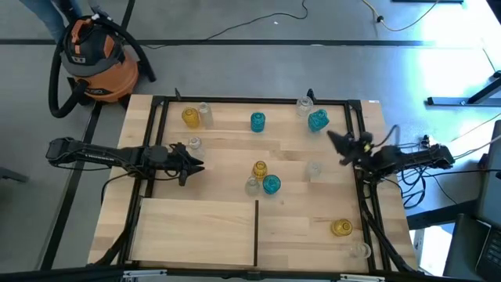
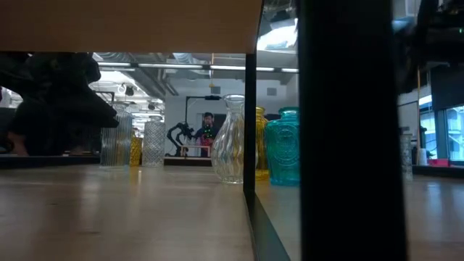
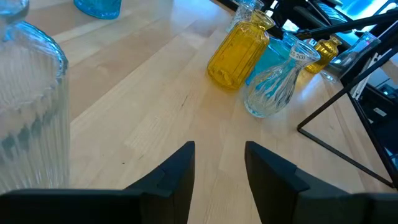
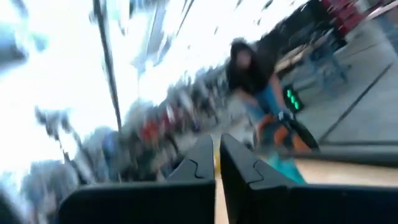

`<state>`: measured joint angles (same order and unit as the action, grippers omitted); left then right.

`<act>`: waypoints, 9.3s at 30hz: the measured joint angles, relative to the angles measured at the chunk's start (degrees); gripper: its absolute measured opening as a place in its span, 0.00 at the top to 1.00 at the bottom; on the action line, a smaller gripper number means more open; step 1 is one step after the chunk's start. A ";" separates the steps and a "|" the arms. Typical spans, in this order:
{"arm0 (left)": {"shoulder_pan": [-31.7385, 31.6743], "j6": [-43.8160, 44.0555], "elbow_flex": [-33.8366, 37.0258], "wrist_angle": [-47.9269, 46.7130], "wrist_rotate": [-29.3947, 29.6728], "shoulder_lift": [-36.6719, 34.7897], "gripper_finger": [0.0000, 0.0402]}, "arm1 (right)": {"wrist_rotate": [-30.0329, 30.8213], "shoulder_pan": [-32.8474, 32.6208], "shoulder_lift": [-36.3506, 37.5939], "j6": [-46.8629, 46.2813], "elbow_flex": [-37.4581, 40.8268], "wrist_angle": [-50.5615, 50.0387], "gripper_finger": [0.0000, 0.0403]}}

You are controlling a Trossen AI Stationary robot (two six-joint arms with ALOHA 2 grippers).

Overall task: Sort vases onto shelf
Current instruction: Put the blue vase on the shelf

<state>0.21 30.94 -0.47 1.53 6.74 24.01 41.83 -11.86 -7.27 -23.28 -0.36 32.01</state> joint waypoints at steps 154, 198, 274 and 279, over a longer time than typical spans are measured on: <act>-9.57 -2.67 -46.97 -26.41 6.21 2.48 0.67 | -54.71 3.65 -103.58 10.65 -131.98 -106.31 0.98; 9.35 -21.00 -59.54 -21.81 0.23 41.21 0.45 | -49.60 10.20 -105.07 10.26 -132.02 -105.09 0.98; 36.00 -2.74 -50.28 -0.71 42.56 28.13 0.25 | -46.89 11.45 -93.07 14.44 -131.64 -94.56 0.79; 52.99 -4.51 -40.64 22.52 62.30 32.62 0.25 | -47.43 11.45 -93.18 17.53 -131.58 -97.35 0.79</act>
<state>53.19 26.43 -41.11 24.05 69.04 56.63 -5.60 -0.40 -100.44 -5.75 -131.94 -65.34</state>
